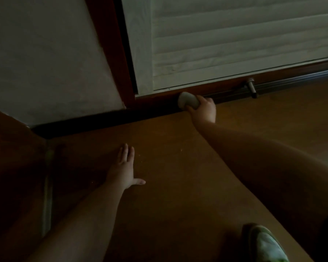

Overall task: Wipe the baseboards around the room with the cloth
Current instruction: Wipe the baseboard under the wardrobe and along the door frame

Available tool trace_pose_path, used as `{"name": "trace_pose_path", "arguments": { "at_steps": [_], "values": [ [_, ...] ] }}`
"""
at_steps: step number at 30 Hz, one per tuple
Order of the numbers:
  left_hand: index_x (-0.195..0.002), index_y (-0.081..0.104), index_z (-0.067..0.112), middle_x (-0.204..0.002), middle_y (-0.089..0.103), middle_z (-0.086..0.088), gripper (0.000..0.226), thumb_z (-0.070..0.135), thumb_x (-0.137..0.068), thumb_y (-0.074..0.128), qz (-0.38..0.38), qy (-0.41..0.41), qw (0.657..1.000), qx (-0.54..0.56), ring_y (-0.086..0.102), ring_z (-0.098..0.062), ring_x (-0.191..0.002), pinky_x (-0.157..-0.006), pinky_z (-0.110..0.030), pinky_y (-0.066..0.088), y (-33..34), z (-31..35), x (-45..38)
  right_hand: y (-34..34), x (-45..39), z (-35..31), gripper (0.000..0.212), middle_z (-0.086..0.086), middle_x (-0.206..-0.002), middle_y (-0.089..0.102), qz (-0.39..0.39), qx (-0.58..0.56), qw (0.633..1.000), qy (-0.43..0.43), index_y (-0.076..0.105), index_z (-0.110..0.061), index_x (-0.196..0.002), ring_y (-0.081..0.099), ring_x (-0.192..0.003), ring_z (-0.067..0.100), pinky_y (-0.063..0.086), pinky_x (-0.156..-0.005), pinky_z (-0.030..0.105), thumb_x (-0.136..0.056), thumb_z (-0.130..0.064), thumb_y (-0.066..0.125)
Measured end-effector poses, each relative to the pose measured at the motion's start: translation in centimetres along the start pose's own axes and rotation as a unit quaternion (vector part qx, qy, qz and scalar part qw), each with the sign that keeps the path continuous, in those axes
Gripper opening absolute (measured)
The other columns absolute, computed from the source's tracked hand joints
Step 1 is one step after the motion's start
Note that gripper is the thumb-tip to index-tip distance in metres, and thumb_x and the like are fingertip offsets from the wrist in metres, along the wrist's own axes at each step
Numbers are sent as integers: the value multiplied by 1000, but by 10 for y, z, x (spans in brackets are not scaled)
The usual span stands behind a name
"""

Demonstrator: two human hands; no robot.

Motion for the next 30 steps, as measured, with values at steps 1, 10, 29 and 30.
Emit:
{"name": "trace_pose_path", "arguments": {
  "at_steps": [1,10,29,30],
  "values": [
    [-151,-27,20,-157,-34,-6,138,68,-68,73,1,1,1000,-4,-23,-26,-148,-120,-51,10,0,-1,0,-15,0,16,52,10,-127,53,14,11,1000,16,54,-18,-137,50,-117,27,43,-98,37,-90,-36,67],
    [-152,-24,16,-159,-30,-12,139,71,-68,72,-36,-28,996,-80,-13,-32,-150,-123,-50,10,-8,11,3,-122,18,87,59,6,-124,55,-52,44,998,-2,58,-18,-133,54,-111,23,46,-92,35,-81,-39,78],
    [-155,-16,27,-164,-18,4,111,77,-81,50,67,69,994,-41,-14,-17,-150,-120,-43,4,-55,124,-11,-44,-31,107,57,-7,-115,52,-153,-44,982,-102,56,-24,-131,51,-100,8,46,-84,26,-83,-48,73],
    [-156,-13,26,-164,-17,3,113,77,-80,52,67,56,996,-35,-13,-18,-151,-120,-44,4,-54,129,-16,-33,-35,103,58,-4,-118,54,-141,-56,983,-104,56,-22,-132,49,-101,7,45,-84,26,-83,-48,73]
  ]
}}
Point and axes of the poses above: each hand's wrist, its own x-axis away from the middle knuckle, its own y-axis out of the palm, z = x × y, the point moved 7 cm from there along -x, towards the middle knuckle
